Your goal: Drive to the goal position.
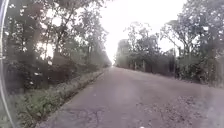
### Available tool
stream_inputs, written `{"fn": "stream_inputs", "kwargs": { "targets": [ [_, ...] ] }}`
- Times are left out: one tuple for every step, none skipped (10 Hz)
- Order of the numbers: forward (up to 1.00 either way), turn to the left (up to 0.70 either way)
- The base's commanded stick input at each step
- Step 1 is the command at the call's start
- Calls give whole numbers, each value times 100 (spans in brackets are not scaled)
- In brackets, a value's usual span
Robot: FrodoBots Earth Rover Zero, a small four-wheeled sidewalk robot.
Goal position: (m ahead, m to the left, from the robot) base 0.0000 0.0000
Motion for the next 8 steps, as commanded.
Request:
{"fn": "stream_inputs", "kwargs": {
  "targets": [
    [10,1],
    [10,1],
    [10,1],
    [10,1],
    [10,1],
    [10,1],
    [10,1],
    [10,1]
  ]
}}
